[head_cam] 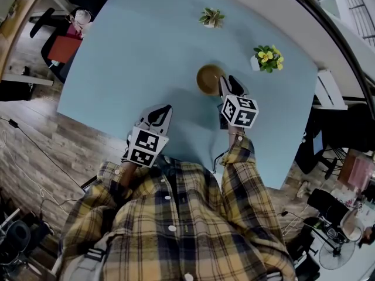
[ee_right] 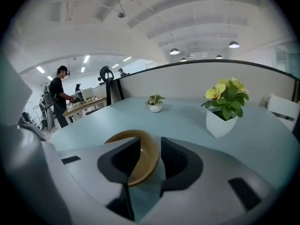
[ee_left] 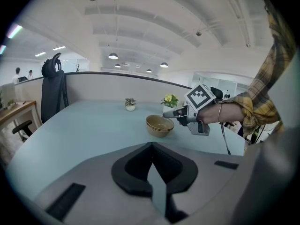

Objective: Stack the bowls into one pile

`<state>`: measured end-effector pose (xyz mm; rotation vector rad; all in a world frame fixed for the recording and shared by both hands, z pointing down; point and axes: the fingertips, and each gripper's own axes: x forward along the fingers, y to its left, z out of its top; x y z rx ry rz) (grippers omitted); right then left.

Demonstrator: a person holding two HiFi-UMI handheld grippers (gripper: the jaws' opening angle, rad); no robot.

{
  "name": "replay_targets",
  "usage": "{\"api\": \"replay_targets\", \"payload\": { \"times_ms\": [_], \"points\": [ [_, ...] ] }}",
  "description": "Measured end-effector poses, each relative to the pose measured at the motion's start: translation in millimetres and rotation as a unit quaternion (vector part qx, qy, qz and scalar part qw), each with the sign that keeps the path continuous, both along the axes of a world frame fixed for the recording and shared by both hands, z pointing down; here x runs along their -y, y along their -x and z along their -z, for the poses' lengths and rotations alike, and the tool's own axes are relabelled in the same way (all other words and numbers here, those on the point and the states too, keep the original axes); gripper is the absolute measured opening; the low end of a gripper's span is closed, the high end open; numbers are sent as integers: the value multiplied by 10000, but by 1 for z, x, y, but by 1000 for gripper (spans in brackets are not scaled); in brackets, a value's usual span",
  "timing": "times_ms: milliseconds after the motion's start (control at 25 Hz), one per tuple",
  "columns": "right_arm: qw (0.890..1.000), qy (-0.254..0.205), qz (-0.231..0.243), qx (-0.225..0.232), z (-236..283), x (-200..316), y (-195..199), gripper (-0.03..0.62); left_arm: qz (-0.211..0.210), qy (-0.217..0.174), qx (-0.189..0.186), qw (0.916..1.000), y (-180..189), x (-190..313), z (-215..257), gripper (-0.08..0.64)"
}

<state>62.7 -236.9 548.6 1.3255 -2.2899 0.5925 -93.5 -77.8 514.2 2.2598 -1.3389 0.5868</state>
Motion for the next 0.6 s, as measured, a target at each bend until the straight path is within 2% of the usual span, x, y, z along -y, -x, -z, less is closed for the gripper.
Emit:
{"api": "replay_targets", "payload": {
  "times_ms": [120, 320, 600],
  "points": [
    [10000, -34, 33, -47, -1, 0, 0, 143, 26, -15, 6, 10000, 0, 2, 1, -10],
    [9998, -160, 32, -79, 6, -2, -2, 160, 29, -70, 22, 10000, 0, 2, 4, -11],
    [9982, -597, -84, -62, 39, -12, -11, 175, -21, -319, -15, 9995, -6, 7, 21, -11]
  ]
}}
